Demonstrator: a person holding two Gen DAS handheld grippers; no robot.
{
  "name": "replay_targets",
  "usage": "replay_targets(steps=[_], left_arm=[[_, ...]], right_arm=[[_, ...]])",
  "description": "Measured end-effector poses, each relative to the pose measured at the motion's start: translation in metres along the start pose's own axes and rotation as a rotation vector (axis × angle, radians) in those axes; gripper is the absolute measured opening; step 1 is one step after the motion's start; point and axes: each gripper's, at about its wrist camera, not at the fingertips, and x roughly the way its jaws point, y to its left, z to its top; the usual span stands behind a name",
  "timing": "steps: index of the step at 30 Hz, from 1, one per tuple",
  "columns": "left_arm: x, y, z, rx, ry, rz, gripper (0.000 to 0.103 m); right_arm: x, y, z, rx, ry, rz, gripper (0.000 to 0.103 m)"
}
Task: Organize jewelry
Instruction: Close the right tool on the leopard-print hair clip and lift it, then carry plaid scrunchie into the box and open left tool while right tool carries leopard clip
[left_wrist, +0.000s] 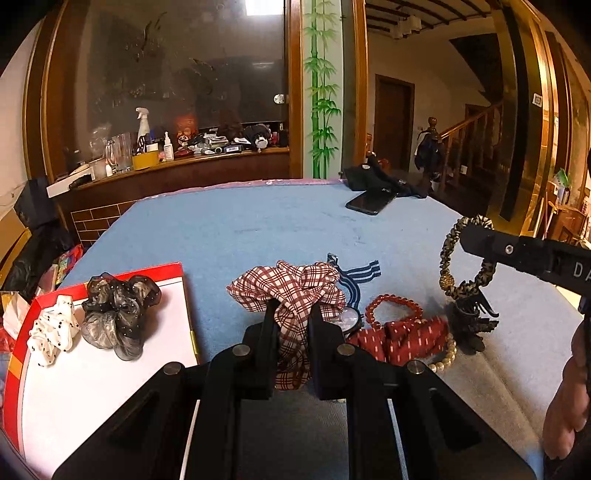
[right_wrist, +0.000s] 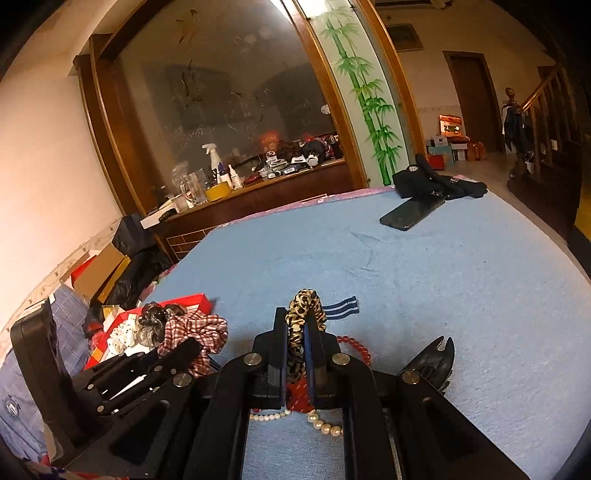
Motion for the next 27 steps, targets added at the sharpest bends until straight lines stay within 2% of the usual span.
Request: replay_targets(steps=[27], left_arm=[[-0.0005, 0.0035, 0.0008, -0.002, -0.007, 0.01, 0.013]], right_arm=[[0.0012, 0.0042, -0.0009, -0.031, 0.003, 0.003, 0.009]])
